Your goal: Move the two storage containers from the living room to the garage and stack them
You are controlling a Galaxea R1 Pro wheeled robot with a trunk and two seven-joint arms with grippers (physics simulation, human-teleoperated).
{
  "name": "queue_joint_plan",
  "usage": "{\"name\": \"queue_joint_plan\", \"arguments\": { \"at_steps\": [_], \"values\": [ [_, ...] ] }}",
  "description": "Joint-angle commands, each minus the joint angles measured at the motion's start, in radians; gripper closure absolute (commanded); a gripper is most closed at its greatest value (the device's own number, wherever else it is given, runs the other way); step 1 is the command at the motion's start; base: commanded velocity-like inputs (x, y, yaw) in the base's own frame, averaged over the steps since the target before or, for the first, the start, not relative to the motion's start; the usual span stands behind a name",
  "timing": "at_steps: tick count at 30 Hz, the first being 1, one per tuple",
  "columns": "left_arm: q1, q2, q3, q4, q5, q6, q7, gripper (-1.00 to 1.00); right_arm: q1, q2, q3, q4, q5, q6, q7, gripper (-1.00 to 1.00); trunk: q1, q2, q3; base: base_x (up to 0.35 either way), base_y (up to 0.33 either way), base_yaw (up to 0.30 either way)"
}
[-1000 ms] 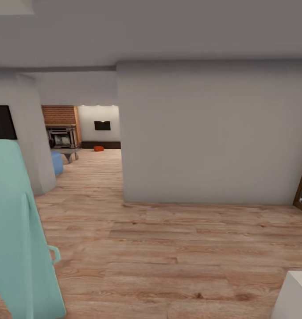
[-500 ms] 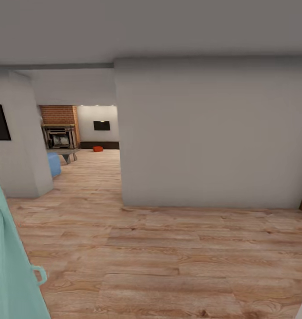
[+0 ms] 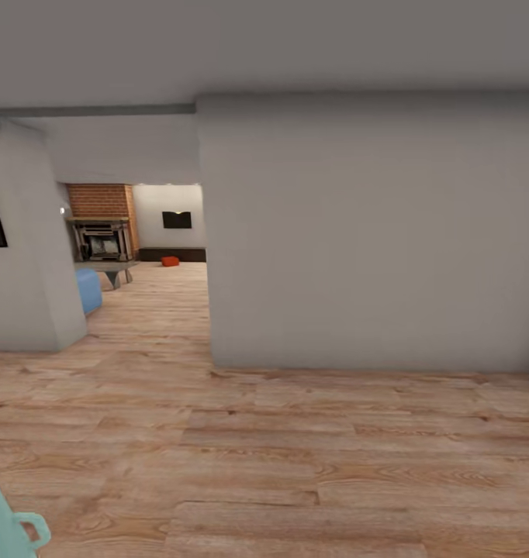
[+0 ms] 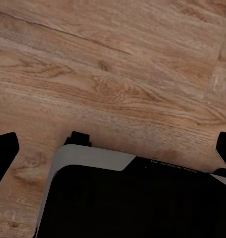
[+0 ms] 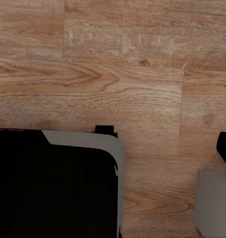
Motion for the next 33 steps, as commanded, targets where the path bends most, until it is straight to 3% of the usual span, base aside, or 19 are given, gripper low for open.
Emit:
{"name": "queue_joint_plan", "arguments": {
  "at_steps": [1, 33],
  "values": [
    [-0.001, 0.000, 0.000, 0.001, 0.006, -0.001, -0.002, -1.00, -0.002, 0.000, 0.005, 0.003, -0.004, -0.006, 0.003, -1.00, 0.001, -0.001, -0.002, 0.325, 0.000, 0.000],
    [-0.001, 0.000, -0.001, 0.001, 0.005, -0.001, -0.003, -1.00, -0.002, 0.002, 0.002, 0.003, -0.012, -0.005, 0.003, -1.00, 0.001, -0.001, -0.002, 0.325, 0.000, 0.000]
  ]
}}
